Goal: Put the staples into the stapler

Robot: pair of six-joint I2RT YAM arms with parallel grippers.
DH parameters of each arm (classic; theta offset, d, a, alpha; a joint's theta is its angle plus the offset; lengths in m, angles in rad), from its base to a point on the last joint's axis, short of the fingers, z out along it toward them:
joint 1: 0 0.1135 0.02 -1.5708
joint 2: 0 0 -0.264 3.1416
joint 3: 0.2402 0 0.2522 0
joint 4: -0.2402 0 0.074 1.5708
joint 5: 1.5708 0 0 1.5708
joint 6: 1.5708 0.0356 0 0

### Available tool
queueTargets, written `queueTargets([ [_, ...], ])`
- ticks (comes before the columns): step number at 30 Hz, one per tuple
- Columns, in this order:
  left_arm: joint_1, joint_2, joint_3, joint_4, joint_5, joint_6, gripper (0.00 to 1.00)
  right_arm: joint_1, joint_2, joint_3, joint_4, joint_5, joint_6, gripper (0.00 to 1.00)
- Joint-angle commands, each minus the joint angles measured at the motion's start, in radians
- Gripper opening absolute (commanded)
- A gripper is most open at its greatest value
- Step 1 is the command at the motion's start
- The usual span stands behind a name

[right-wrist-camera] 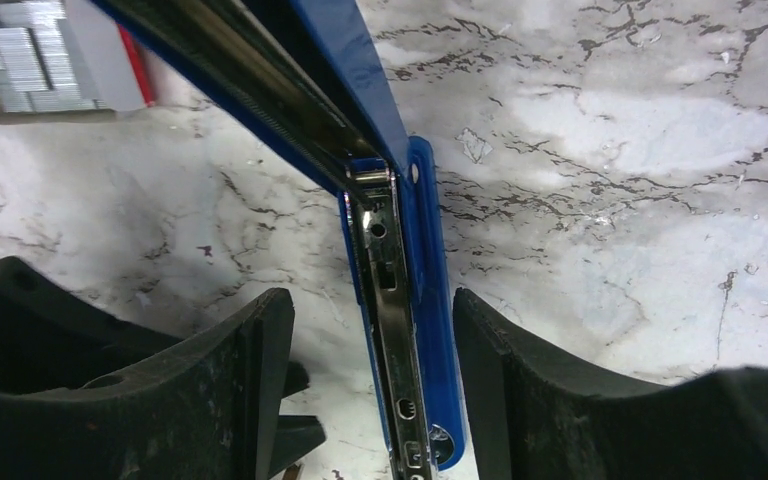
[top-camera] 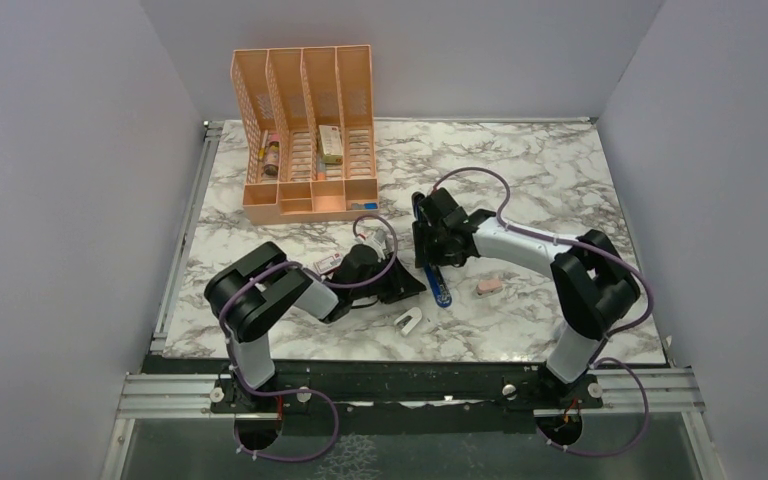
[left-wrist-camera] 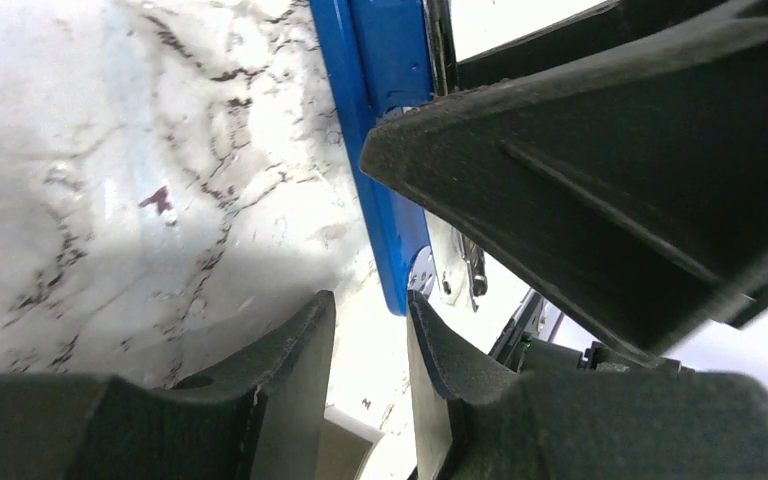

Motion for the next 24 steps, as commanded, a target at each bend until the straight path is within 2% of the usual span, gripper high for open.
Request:
queueTargets([
  [1, 0.016, -0.022, -0.062, -0.192, -0.093, 0.021, 0.36, 0.016, 0.039, 0.011, -0.014, 0.027, 0.005, 0.64],
  [7, 0.025, -0.107, -0.075, -0.226, -0.131, 0.028, 0.44, 0.03, 0.064, 0.019, -0.036, 0.07, -0.026, 0.64],
  [10, 0.027, -0.161, -0.076, -0.277, -0.173, 0.033, 0.5, 0.037, 0.077, 0.022, -0.049, 0.096, -0.042, 0.59],
  [17, 0.03, -0.3, 0.01, -0.596, -0.325, 0.085, 0.67, 0.042, 0.104, 0.036, -0.067, 0.207, -0.015, 0.43],
  [24, 0.03, -0.374, 0.082, -0.729, -0.388, 0.129, 0.71, 0.042, 0.158, 0.103, -0.023, 0.27, 0.001, 0.36],
])
